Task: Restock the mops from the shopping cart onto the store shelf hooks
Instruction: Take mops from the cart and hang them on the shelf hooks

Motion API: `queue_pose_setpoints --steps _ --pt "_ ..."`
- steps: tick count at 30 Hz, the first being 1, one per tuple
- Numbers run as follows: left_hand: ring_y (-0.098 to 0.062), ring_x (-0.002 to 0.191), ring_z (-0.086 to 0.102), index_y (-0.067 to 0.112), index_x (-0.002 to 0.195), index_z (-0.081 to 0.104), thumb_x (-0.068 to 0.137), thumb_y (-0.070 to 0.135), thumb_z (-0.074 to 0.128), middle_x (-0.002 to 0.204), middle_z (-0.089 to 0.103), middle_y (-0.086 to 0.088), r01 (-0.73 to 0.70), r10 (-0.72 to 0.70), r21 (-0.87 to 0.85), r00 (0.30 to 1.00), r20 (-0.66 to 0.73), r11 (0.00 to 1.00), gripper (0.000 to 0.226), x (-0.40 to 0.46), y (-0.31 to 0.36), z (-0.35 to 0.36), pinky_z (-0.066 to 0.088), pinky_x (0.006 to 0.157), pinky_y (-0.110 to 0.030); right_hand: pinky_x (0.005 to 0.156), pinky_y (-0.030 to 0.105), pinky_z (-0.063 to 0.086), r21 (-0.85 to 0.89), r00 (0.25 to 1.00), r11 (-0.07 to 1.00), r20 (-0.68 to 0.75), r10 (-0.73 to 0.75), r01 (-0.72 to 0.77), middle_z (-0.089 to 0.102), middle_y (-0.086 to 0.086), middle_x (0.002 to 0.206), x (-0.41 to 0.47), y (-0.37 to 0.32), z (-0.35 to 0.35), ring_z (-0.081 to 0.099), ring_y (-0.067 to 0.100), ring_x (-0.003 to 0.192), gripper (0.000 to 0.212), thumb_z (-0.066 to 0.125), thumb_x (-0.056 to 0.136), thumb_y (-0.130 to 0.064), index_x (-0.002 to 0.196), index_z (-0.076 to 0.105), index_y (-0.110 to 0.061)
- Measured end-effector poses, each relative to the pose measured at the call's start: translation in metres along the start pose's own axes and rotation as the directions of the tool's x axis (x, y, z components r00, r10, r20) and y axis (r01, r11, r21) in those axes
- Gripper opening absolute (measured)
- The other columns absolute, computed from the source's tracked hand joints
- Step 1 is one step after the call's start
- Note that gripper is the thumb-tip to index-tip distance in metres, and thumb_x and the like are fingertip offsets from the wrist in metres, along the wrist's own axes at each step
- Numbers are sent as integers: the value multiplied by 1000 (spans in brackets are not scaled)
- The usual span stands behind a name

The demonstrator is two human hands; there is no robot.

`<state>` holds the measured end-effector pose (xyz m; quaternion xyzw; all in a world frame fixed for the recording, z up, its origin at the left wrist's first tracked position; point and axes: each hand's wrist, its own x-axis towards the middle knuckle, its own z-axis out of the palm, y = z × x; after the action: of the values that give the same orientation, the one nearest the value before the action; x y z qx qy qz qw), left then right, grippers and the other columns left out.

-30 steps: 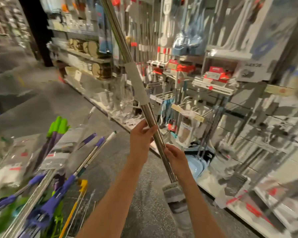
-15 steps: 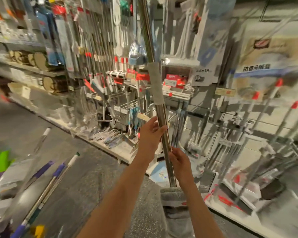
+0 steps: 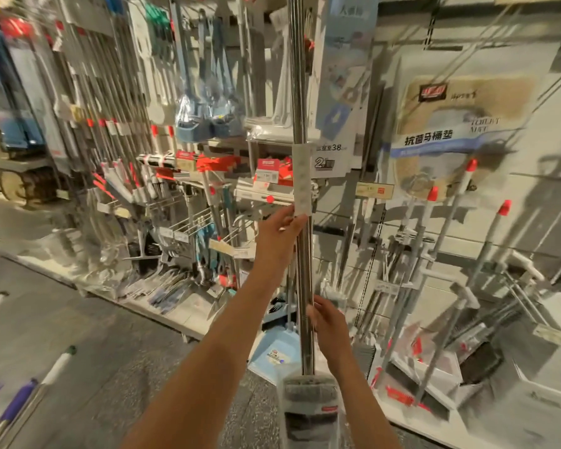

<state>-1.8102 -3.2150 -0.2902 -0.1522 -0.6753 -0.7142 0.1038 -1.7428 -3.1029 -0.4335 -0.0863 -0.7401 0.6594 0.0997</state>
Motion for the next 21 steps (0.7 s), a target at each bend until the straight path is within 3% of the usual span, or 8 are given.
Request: queue_pose_setpoints --steps 4,8,11,14,17,20,21 --pt "-13 81 62 28 104 74 98 19 64 86 70 -1 4 -3 -27 1000 27 1000 15 19 -16 25 52 79 -37 85 28 51 18 997 997 27 70 -71 65 -5 101 31 7 -21 62 16 97 19 59 99 -11 115 63 -21" --pt "-10 89 68 13 122 70 98 18 64 91 75 7 50 -48 -41 998 44 998 26 35 -31 43 55 91 -42 96 39 54 21 997 997 10 79 -80 73 -7 105 54 12 -37 68 19 106 17 62 99 -20 113 67 -27" --pt "-19 94 69 23 116 73 93 26 68 93 75 6 82 -75 -81 993 87 993 24 43 -44 50 53 96 -59 93 38 56 105 998 994 -46 30 -25 75 -9 106 68 1 -46 71 13 102 15 64 97 -29 109 69 -37" --pt "-32 99 69 28 113 74 84 40 72 99 75 -3 122 -110 -93 987 121 988 32 51 -58 55 51 91 -67 94 33 56 183 997 983 -72 28 -14 72 -8 114 87 -20 -52 69 9 105 19 59 100 -25 116 65 -35" --pt "-36 106 68 25 123 70 78 49 76 108 74 -8 178 -166 -85 977 132 980 51 61 -69 58 55 87 -65 93 29 54 202 995 979 -96 -14 33 71 -6 118 108 -41 -55 67 9 107 23 53 104 -23 123 62 -31" --pt "-32 99 71 37 105 76 91 31 72 99 76 -2 138 -124 -69 976 179 988 16 74 -74 57 58 86 -59 92 27 54 191 985 978 -161 -57 88 71 -4 118 130 -59 -55 67 10 108 27 52 104 -21 128 63 -24" --pt "-28 97 73 38 107 76 94 26 70 98 77 -2 127 -111 -64 973 204 990 18 78 -77 57 59 84 -54 92 27 54 182 980 978 -184 -70 104 72 -5 116 137 -65 -56 67 11 109 28 52 104 -21 130 63 -21"
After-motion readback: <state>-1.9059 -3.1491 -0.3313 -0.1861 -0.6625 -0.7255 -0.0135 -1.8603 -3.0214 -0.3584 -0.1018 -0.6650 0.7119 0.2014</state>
